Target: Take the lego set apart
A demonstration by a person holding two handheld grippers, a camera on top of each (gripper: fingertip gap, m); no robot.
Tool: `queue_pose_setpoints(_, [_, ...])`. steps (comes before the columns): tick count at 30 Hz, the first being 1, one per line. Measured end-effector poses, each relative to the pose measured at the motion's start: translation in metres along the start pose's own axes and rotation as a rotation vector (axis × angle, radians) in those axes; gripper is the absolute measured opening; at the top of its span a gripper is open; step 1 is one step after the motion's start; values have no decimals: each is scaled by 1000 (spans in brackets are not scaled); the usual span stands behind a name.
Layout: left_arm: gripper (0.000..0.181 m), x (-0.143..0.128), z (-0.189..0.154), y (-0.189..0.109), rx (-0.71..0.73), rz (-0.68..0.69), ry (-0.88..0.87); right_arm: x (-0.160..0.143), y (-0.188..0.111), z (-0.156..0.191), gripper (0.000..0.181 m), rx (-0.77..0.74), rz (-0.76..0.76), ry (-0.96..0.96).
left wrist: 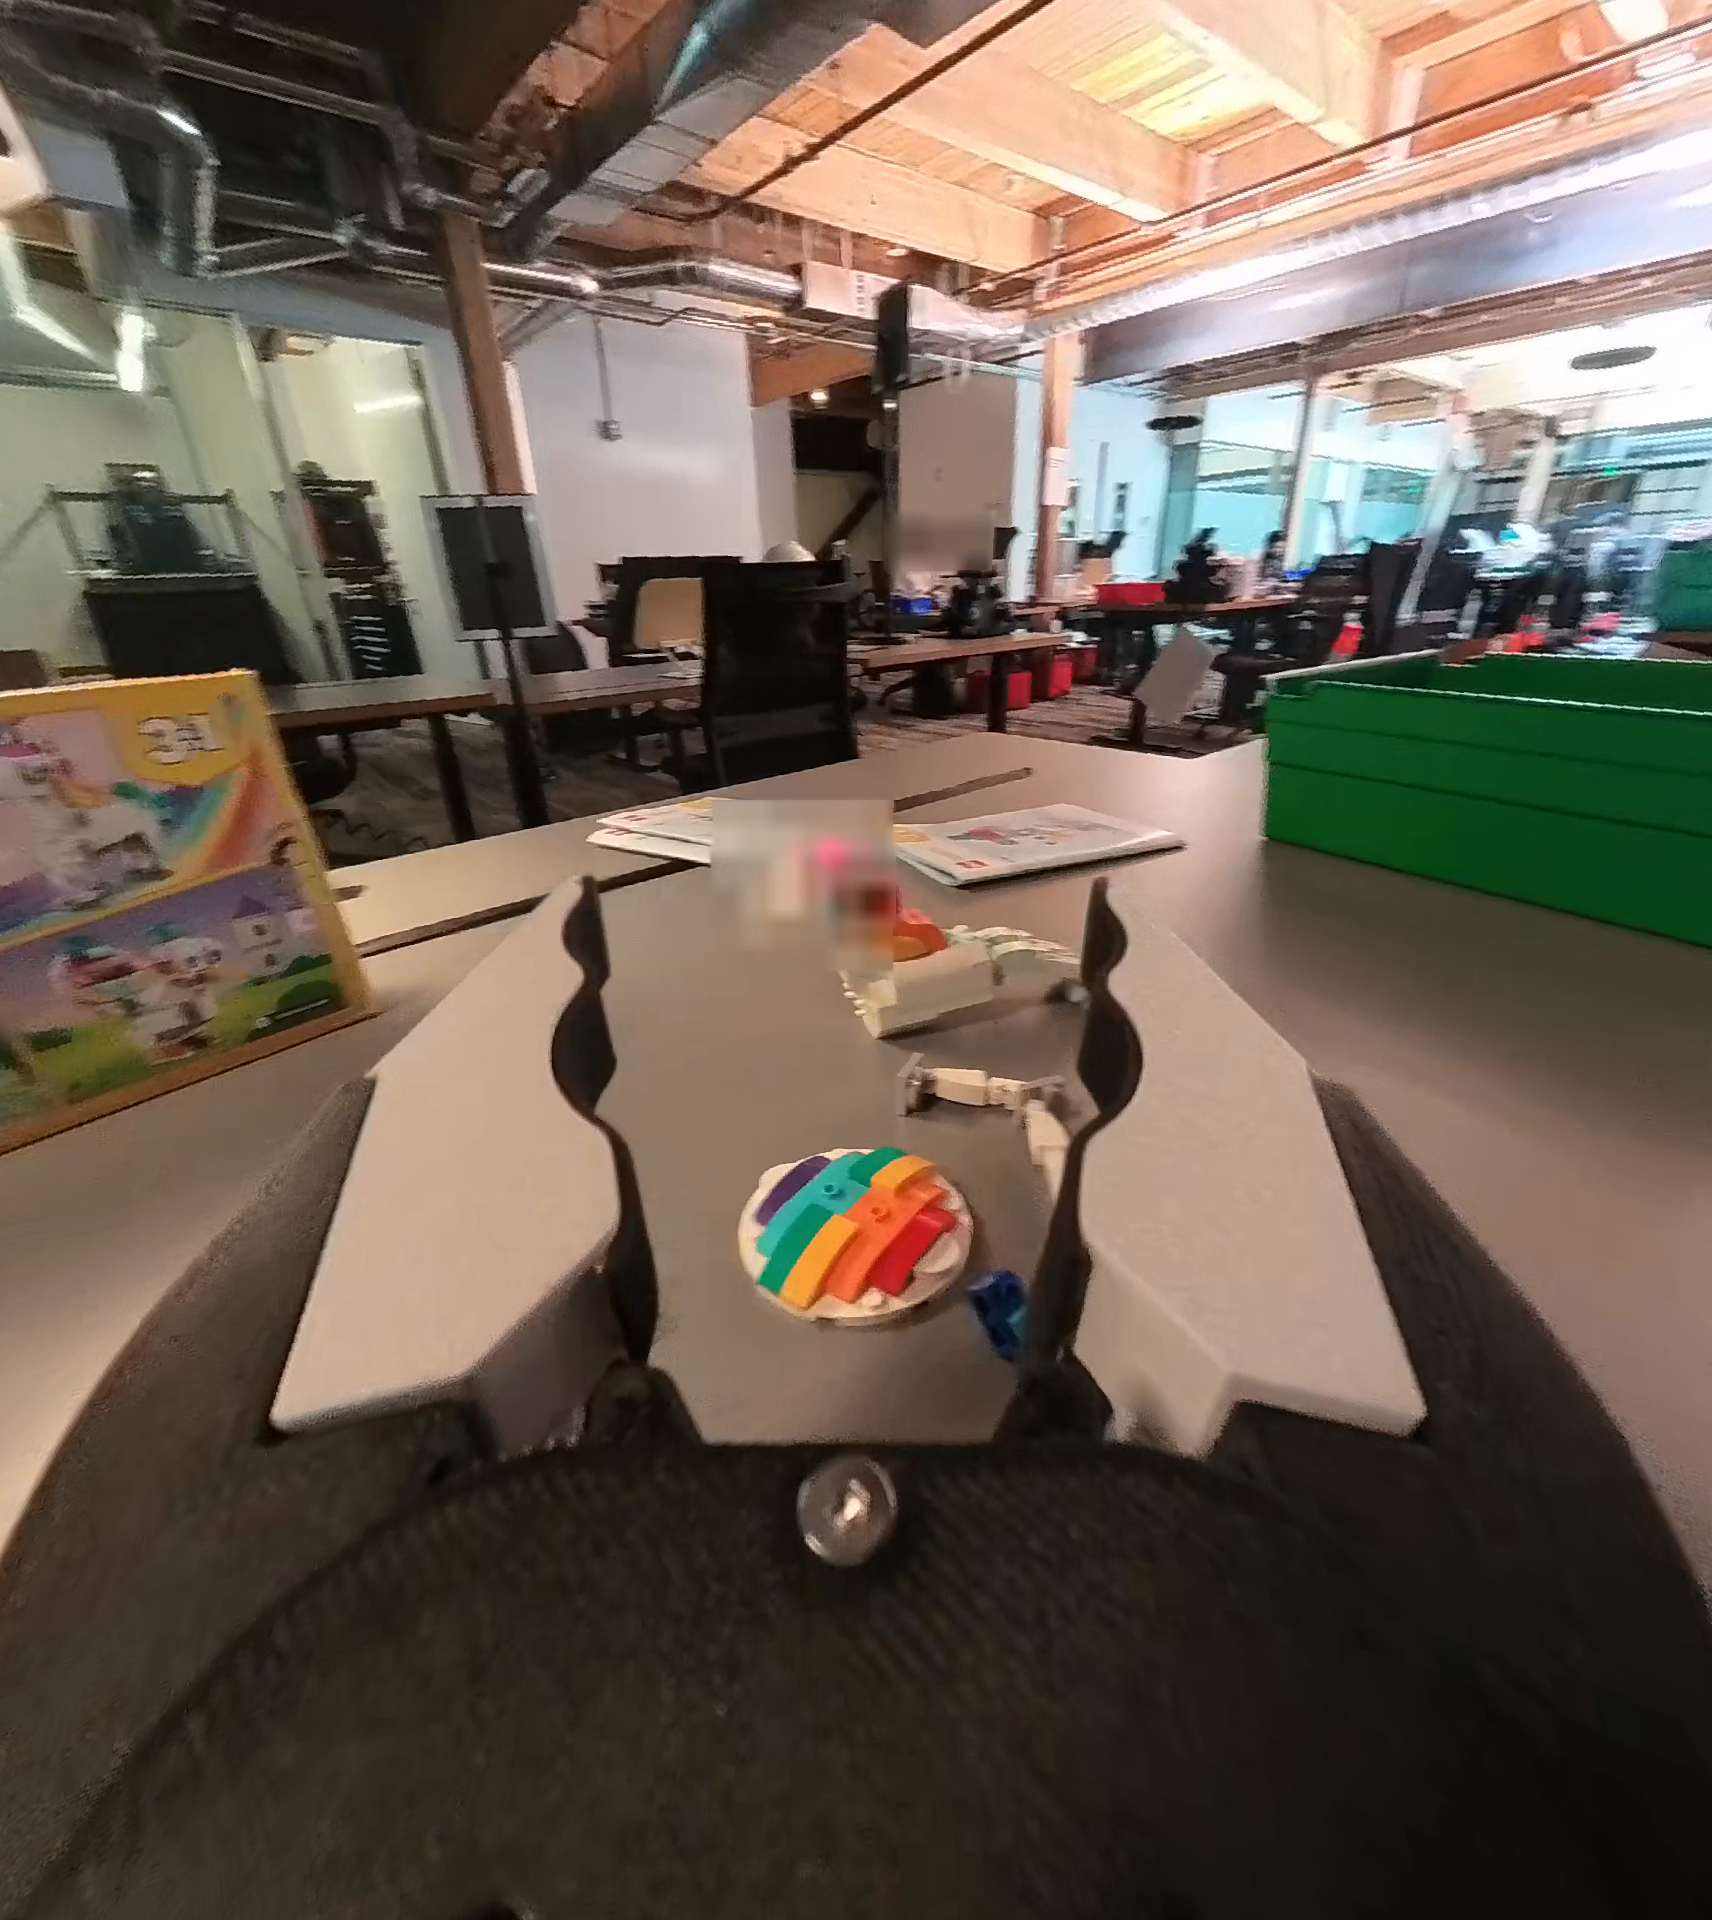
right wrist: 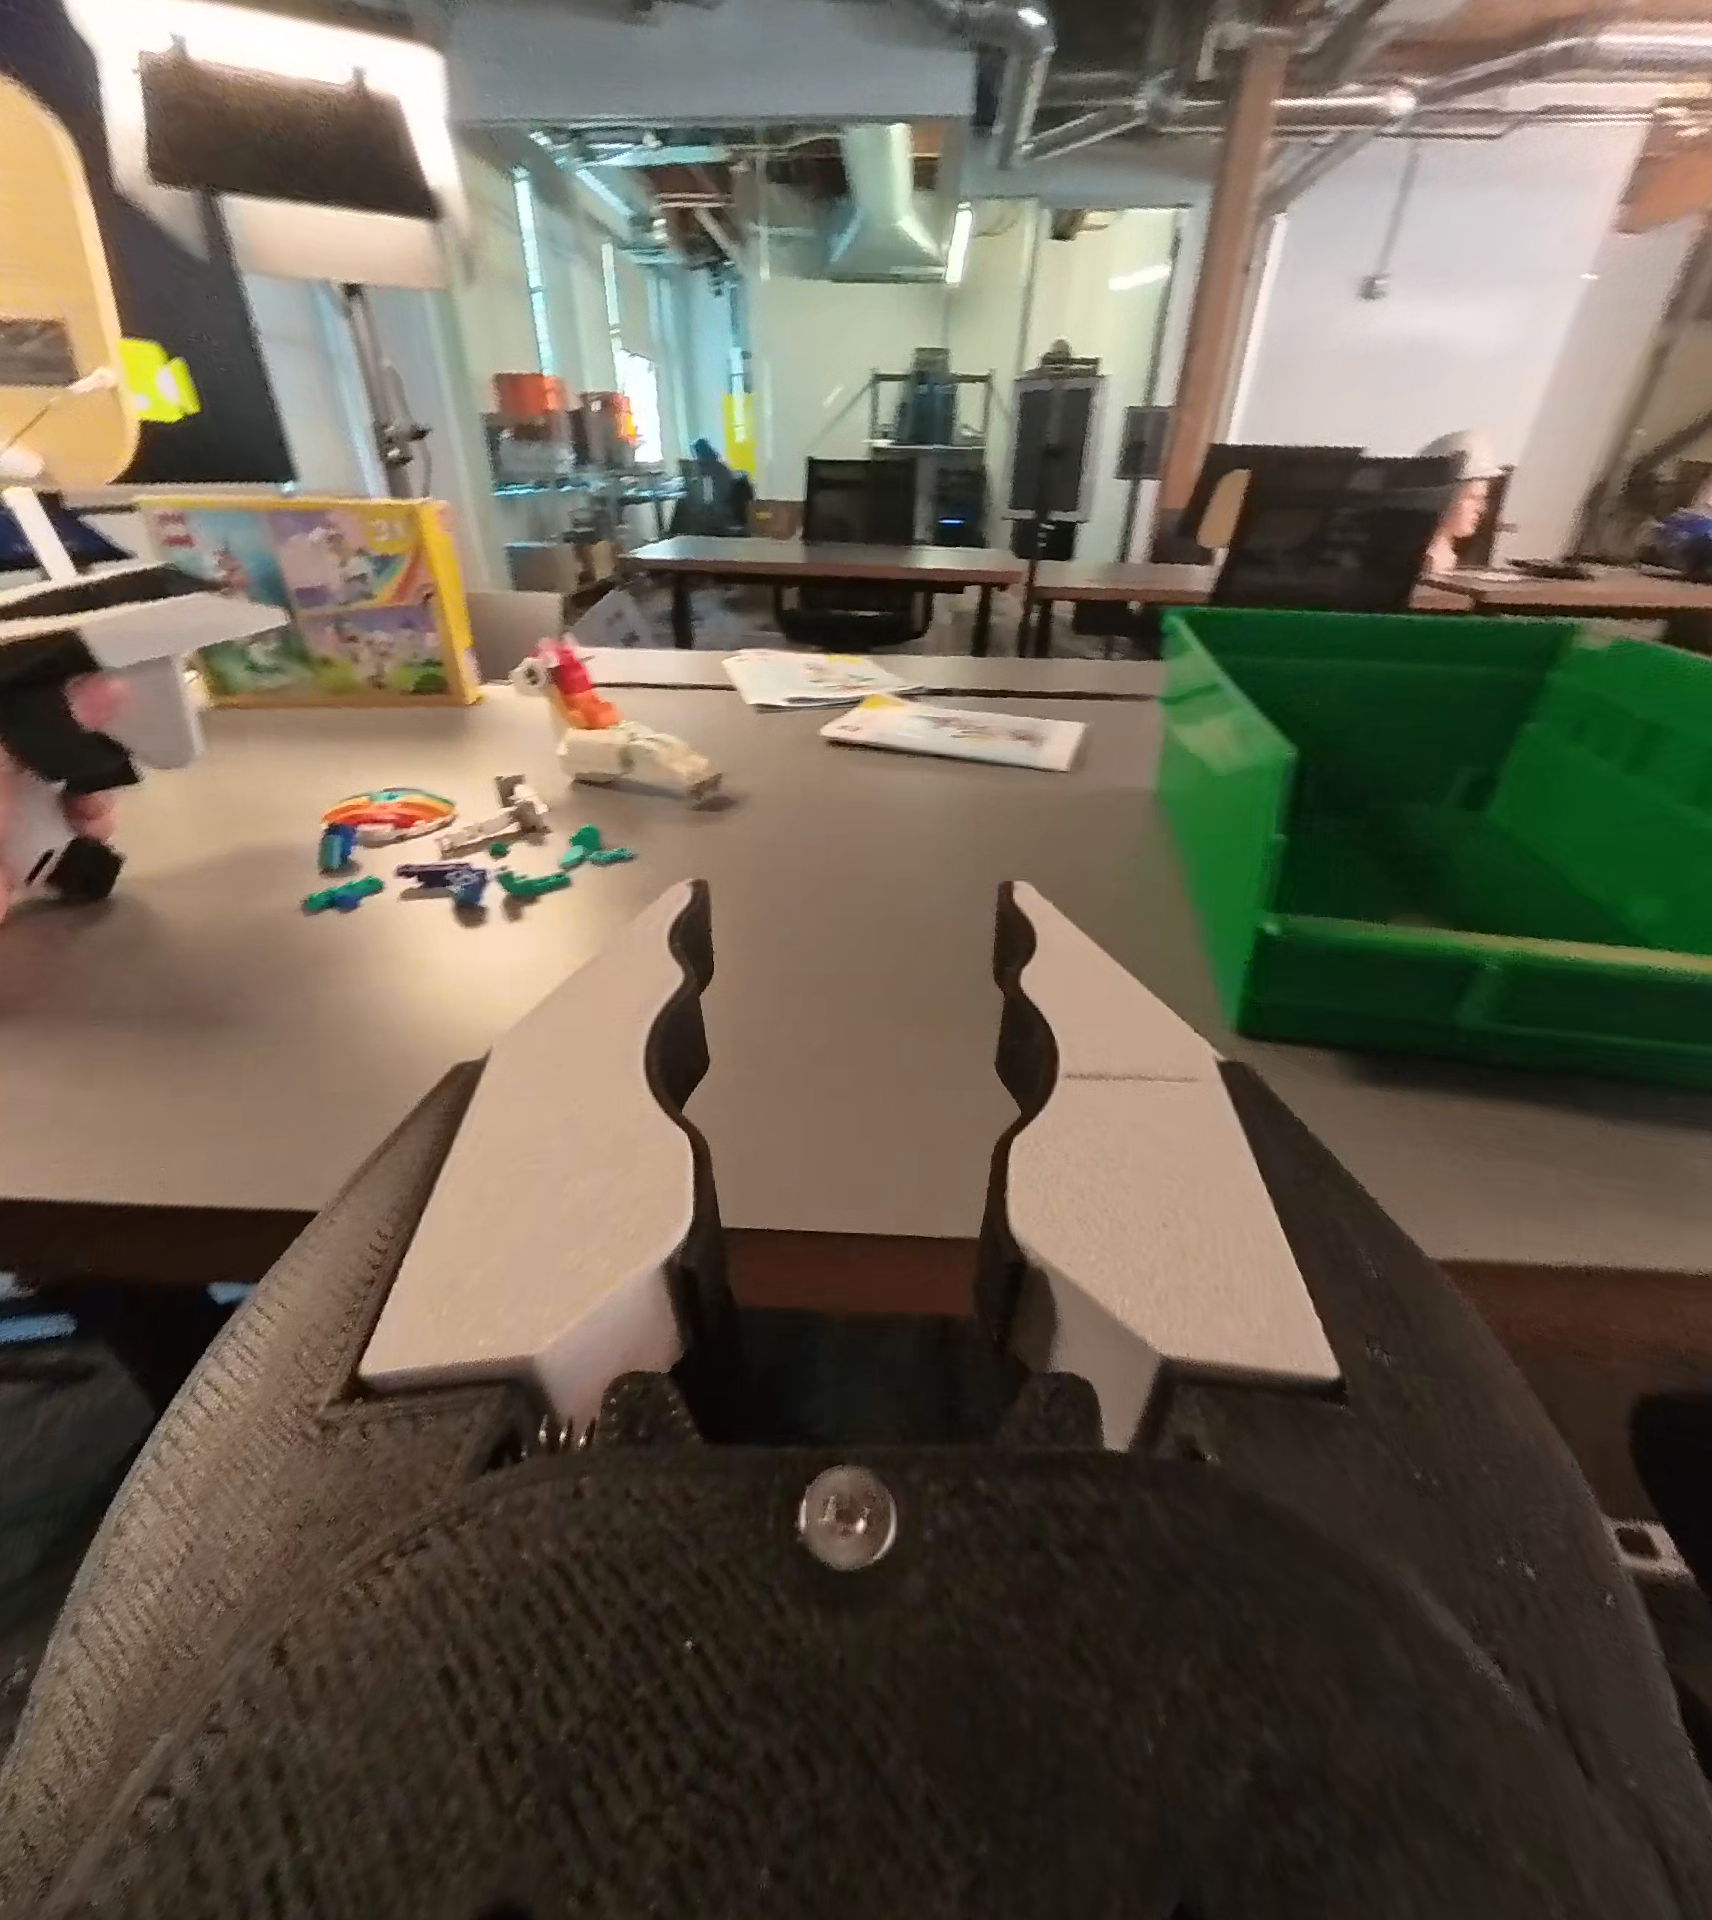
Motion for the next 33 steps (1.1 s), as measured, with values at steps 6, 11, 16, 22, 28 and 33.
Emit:
queue_pose_setpoints(6, [92,2,13,-6,137,-31,-36,2,-34,-28,54,-152,-7,37])
queue_pose_setpoints(11, [101,0,13,0,108,18,-40,-17,-67,-46,54,-309,-14,74])
queue_pose_setpoints(16, [103,-1,7,4,133,53,35,-39,-87,-72,55,-343,8,194])
queue_pose_setpoints(22, [103,-3,4,6,178,86,96,-66,-96,-91,56,-266,66,368])
queue_pose_setpoints(28, [102,-3,7,5,224,82,86,-87,-105,-108,54,-206,46,590])
queue_pose_setpoints(33, [102,-4,6,6,226,96,106,-96,-101,-115,50,-173,85,666])
Point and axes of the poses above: each gripper's, where its closed fingertips meet, y out along the fingers, x out of its top, z = x × y across the jaws, the point moved 10 cm from there along -y, back along the fingers, and after that the axes turned 8 degrees about -y, right-handed, at the moved point
